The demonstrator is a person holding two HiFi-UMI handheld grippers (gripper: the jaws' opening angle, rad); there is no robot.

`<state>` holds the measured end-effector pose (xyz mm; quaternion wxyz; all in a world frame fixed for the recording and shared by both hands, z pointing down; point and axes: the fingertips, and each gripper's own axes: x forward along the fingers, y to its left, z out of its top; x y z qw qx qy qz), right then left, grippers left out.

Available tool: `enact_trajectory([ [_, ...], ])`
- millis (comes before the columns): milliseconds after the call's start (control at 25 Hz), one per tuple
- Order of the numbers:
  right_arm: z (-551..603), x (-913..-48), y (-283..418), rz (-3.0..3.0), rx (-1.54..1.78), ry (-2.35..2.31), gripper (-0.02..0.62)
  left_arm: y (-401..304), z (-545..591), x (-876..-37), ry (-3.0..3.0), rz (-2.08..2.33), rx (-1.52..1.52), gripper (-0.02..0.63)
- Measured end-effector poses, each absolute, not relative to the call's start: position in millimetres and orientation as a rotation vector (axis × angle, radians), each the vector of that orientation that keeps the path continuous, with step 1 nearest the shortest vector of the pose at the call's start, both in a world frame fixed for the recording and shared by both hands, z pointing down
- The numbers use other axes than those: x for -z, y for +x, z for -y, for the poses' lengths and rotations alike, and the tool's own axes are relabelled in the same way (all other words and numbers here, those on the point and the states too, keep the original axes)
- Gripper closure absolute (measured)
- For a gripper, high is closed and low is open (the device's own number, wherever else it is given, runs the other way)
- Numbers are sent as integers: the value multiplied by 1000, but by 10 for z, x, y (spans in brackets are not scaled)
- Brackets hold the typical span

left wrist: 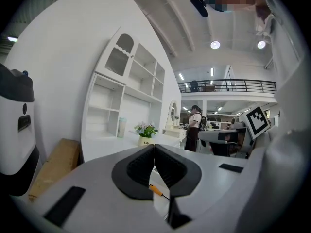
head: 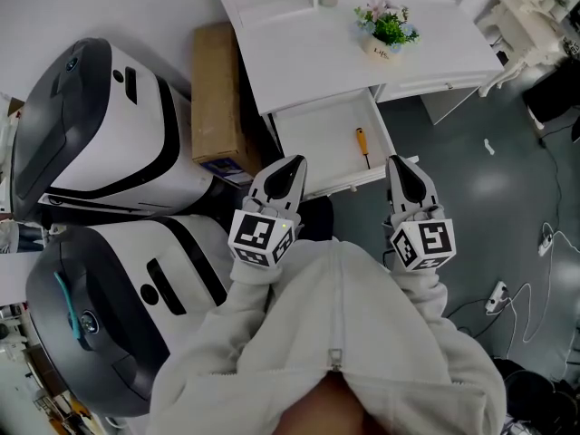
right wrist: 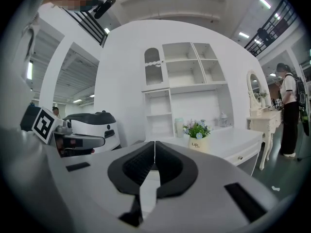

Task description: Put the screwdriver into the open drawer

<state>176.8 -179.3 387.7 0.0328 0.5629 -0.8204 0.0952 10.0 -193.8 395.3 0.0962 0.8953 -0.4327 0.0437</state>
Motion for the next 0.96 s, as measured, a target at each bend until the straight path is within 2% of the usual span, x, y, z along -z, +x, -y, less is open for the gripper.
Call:
enact_trajectory([
  [960, 1668, -3940, 1664, 2502, -290, 1714, 563, 68, 1795, -3995, 2645, 1255, -118, 589],
])
